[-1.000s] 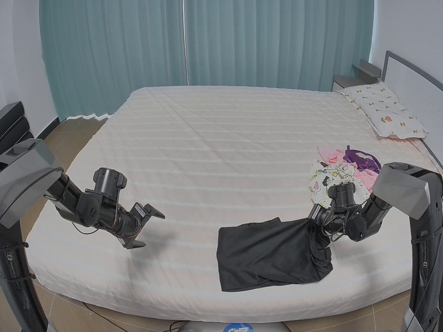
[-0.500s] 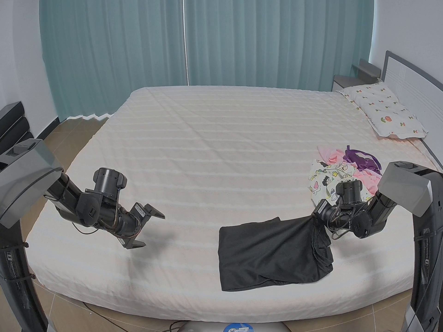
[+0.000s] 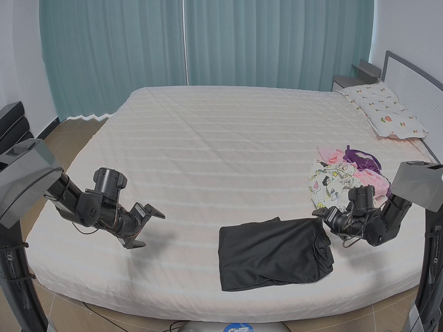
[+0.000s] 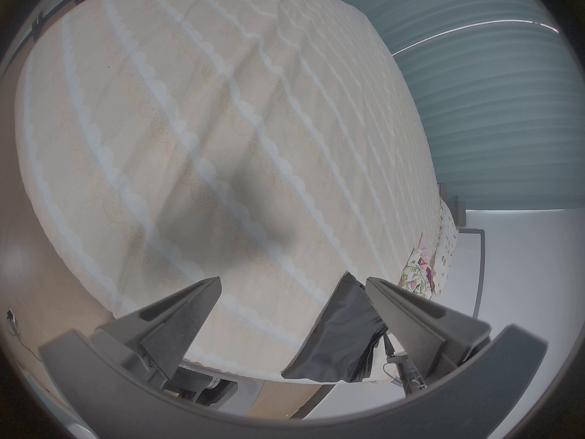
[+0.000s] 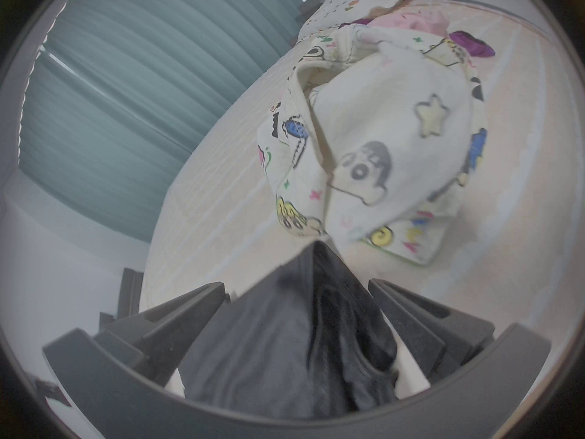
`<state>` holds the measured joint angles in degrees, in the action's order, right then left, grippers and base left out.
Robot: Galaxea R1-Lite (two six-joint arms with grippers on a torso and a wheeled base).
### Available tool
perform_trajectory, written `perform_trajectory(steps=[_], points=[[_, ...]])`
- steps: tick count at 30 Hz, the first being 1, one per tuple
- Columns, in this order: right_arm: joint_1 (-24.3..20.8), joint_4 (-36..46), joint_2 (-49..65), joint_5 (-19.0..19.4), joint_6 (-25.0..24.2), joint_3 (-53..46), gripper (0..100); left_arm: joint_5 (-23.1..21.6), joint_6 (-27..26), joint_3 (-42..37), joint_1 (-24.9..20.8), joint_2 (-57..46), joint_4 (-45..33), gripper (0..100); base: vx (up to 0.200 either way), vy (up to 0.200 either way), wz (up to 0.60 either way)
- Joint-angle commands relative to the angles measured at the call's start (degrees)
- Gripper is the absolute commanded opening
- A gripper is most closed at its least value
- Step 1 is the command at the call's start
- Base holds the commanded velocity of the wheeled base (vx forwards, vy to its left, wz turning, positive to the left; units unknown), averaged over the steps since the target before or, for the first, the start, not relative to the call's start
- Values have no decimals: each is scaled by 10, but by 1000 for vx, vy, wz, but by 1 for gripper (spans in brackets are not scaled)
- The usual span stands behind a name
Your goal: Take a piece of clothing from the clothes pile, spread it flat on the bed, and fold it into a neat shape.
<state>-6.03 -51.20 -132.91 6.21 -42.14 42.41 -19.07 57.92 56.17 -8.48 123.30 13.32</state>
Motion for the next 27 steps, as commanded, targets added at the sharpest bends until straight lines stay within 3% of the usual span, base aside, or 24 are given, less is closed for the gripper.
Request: perform_trajectory(steps=[1,6,11,13,20,27], points=[[-25,-55,68,1,79,-127,100,0,0,0,0,1,0,100,0,0,0],[-64,-89,71,-24,156,-189,100,0,-1,0,0,1,0,100,0,0,0],[-93,-89,54,-87,183,-196,100,0,-1,0,0,1,0,100,0,0,0],[-93,-83,50,-95,195,-199,100,0,-1,0,0,1,0,100,0,0,0],[-35,-80,32,-102,256,-238,100,0,-1,0,0,1,-1,100,0,0,0],[25,-86,42,-91,264,-275,100,0,-1,0,0,1,0,100,0,0,0]])
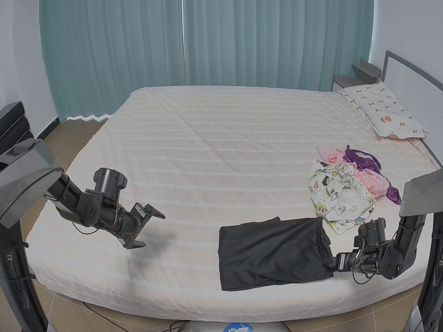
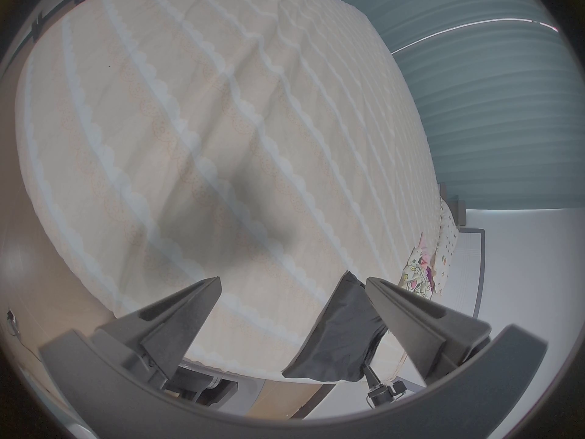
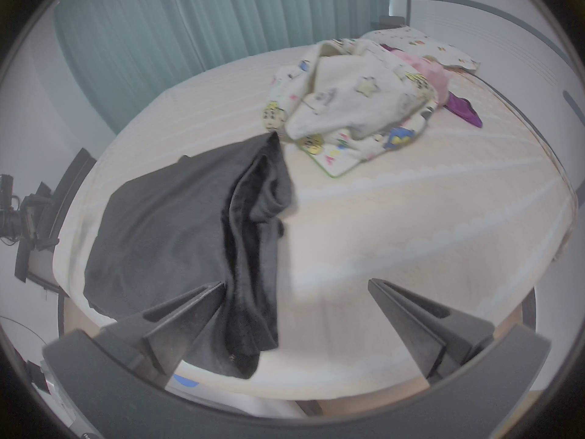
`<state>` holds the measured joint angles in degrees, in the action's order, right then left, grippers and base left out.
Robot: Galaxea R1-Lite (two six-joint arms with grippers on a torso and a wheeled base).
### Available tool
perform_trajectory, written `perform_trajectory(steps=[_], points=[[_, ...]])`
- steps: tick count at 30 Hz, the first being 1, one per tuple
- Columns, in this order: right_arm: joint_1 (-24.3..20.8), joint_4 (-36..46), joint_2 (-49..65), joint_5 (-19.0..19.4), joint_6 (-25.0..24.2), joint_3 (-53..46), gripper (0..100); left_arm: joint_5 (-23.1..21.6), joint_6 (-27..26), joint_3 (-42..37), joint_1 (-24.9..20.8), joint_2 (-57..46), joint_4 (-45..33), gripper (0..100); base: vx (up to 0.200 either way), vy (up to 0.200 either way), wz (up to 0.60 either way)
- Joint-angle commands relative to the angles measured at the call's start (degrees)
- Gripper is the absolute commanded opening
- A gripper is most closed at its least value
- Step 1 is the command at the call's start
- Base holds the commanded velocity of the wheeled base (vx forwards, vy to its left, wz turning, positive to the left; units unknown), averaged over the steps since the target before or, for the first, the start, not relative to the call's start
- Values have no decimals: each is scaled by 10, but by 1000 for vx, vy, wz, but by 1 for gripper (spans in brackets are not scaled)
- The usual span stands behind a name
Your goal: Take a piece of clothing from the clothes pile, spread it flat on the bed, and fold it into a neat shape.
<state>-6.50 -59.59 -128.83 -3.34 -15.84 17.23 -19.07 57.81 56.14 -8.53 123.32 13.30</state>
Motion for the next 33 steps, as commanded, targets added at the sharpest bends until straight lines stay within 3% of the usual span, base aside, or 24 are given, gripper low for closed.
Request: perform_trajectory(steps=[1,9,15,22,30,31,33], points=[[41,-9,7,18,2,-43,100,0,0,0,0,1,1,100,0,0,0],[60,-129,-1,65,-21,-85,100,0,0,-1,0,1,0,100,0,0,0],[12,-171,-39,136,-141,-78,100,0,0,0,0,1,0,100,0,0,0],[-25,-207,-84,138,-169,-51,100,0,0,0,0,1,0,100,0,0,0],[-30,-198,-90,130,-148,-44,100,0,0,0,0,1,0,100,0,0,0],[-26,-198,-94,127,-133,-47,0,0,0,0,0,1,0,100,0,0,0],[-25,-201,-97,119,-126,-49,0,0,0,0,0,1,0,100,0,0,0]])
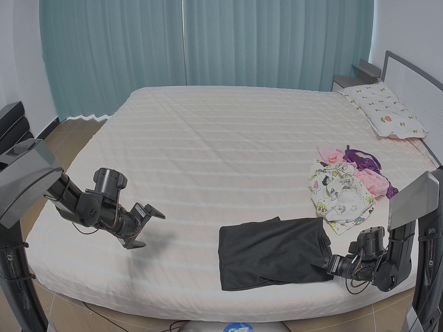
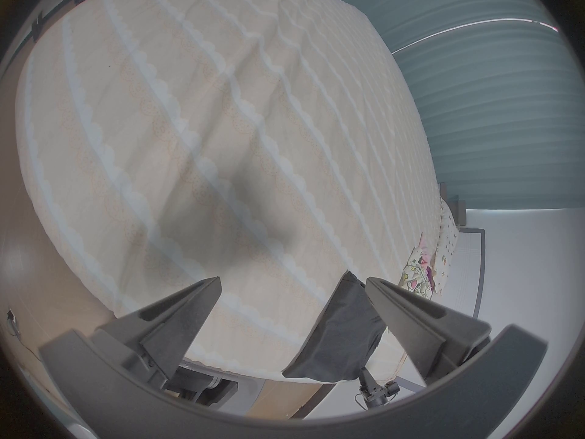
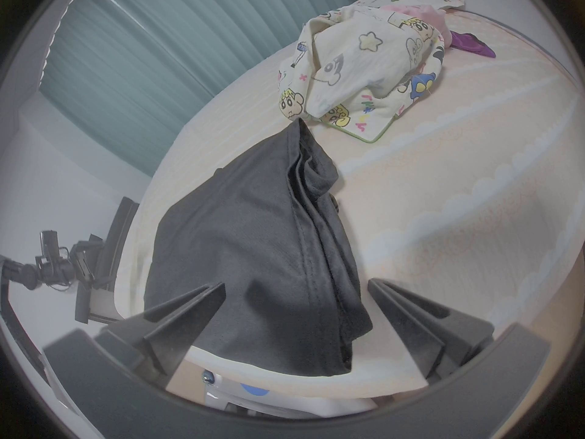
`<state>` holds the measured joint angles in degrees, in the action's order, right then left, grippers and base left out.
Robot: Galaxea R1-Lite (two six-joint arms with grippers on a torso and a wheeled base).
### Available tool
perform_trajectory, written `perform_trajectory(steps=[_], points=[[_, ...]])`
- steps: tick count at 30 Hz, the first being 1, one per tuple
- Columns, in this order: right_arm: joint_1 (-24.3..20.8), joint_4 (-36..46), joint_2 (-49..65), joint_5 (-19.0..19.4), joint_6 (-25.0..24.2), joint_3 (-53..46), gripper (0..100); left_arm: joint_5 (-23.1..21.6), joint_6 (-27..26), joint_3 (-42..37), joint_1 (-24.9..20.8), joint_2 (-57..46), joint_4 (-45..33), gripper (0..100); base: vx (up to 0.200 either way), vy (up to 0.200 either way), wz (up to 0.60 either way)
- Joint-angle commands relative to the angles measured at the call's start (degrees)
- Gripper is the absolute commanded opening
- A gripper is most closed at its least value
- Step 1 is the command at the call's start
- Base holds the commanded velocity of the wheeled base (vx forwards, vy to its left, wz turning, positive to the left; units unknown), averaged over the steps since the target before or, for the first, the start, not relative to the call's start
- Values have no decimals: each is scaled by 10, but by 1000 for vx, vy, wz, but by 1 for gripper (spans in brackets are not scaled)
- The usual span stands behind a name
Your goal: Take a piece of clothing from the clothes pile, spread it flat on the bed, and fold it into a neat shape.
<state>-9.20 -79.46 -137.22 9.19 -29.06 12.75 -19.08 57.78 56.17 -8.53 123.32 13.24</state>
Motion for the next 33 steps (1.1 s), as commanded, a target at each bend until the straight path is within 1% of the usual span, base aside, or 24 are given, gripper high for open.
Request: perform_trajectory(steps=[1,2,3,7,14,15,18,19,24,27,32,33], points=[[3,-3,-12,-8,8,-4,0,0,0,0,0,1,0,100,0,0,0],[6,-5,-10,-16,8,-9,0,0,0,0,0,1,0,100,0,0,0],[9,-6,-8,-17,8,-14,0,0,0,0,0,1,0,100,0,0,0],[11,-14,-4,-18,9,-33,0,0,0,0,0,1,0,100,0,0,0],[20,-67,-11,-17,9,-62,0,0,0,0,0,1,0,100,0,0,0],[27,-74,-13,-17,10,-64,0,0,0,0,0,1,0,100,0,0,0],[32,-74,-15,-15,14,-65,0,0,0,0,0,1,0,100,0,0,0],[32,-74,-15,-15,15,-65,100,0,0,0,0,1,0,100,0,0,0],[36,-76,-11,-11,23,-80,100,0,0,0,0,1,0,100,0,0,0],[48,-101,-5,-9,23,-69,100,0,0,0,0,1,0,100,0,0,0],[49,-104,-9,-7,20,-23,100,0,1,1,0,1,0,100,0,0,0],[48,-100,-11,-7,19,1,100,0,1,1,0,1,1,100,0,0,0]])
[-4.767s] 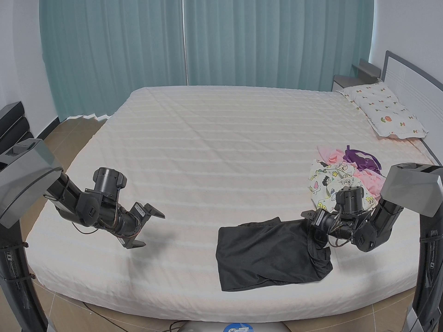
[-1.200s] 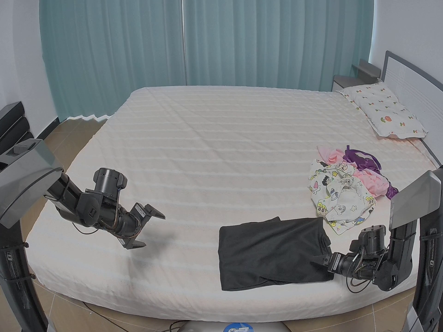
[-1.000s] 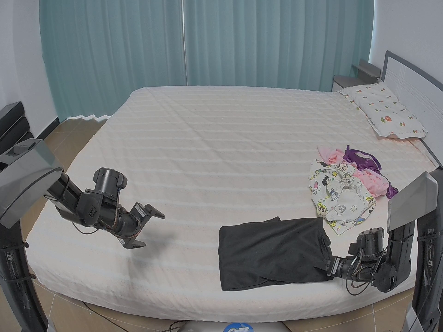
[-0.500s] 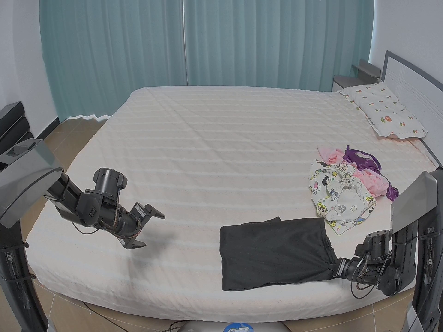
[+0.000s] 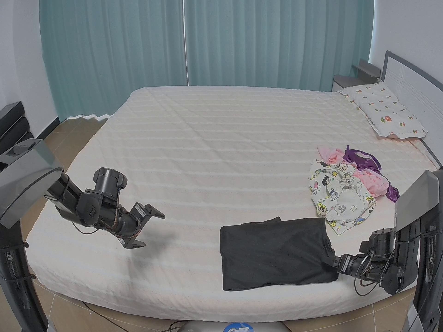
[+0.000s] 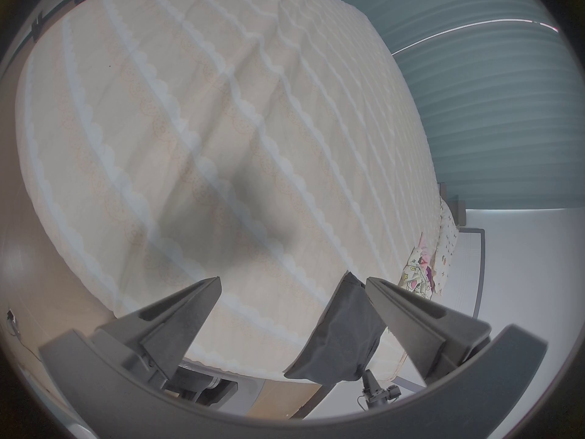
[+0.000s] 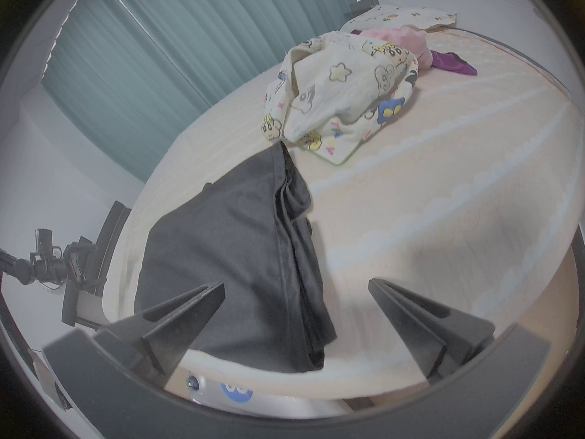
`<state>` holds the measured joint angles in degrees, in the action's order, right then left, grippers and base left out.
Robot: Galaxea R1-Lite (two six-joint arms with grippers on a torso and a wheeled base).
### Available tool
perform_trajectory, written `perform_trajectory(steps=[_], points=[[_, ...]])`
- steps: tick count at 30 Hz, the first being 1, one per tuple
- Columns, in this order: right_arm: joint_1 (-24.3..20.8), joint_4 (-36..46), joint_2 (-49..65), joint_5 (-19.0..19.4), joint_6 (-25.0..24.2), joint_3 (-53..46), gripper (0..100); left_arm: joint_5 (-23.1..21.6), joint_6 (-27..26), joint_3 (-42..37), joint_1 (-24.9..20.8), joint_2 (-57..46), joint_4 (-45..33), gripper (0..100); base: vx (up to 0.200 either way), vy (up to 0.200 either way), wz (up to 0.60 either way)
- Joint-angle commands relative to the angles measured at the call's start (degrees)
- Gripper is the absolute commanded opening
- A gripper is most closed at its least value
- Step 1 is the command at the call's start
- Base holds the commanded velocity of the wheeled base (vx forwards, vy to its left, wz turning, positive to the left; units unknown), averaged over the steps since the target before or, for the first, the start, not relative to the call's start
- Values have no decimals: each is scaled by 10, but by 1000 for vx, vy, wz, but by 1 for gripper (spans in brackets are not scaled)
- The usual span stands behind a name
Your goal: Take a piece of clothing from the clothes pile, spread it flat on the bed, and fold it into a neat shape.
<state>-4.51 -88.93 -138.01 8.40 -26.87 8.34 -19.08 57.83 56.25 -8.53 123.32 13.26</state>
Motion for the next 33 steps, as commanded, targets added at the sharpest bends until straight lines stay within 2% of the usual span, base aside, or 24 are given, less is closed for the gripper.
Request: perform_trajectory(steps=[1,3,6,7,9,12,18,24,25,33], points=[[-1,3,-8,1,-5,78,100,0,0,-1,0,1,0,100,0,0,0],[-8,25,-11,0,-6,109,100,0,0,-1,0,1,0,100,0,0,0],[-23,109,-15,-5,-12,201,100,0,0,-1,0,1,1,100,0,0,0],[-23,109,-15,-5,-12,201,100,0,0,-1,0,1,1,100,0,0,0],[-18,200,-23,-6,-13,282,100,0,0,-1,0,1,1,100,0,0,0],[-9,267,-38,-6,-13,352,100,0,0,-1,0,1,1,100,0,0,0],[-7,334,-57,-8,-14,457,100,1,0,-1,-1,2,1,100,0,0,0],[-11,351,-76,-9,-17,481,100,0,0,-1,-1,2,1,100,0,0,0],[-11,353,-77,-12,-20,484,0,1,0,-1,-1,2,1,100,0,0,0],[-6,351,-66,-13,-79,482,0,1,0,-1,-1,2,1,100,0,0,0]])
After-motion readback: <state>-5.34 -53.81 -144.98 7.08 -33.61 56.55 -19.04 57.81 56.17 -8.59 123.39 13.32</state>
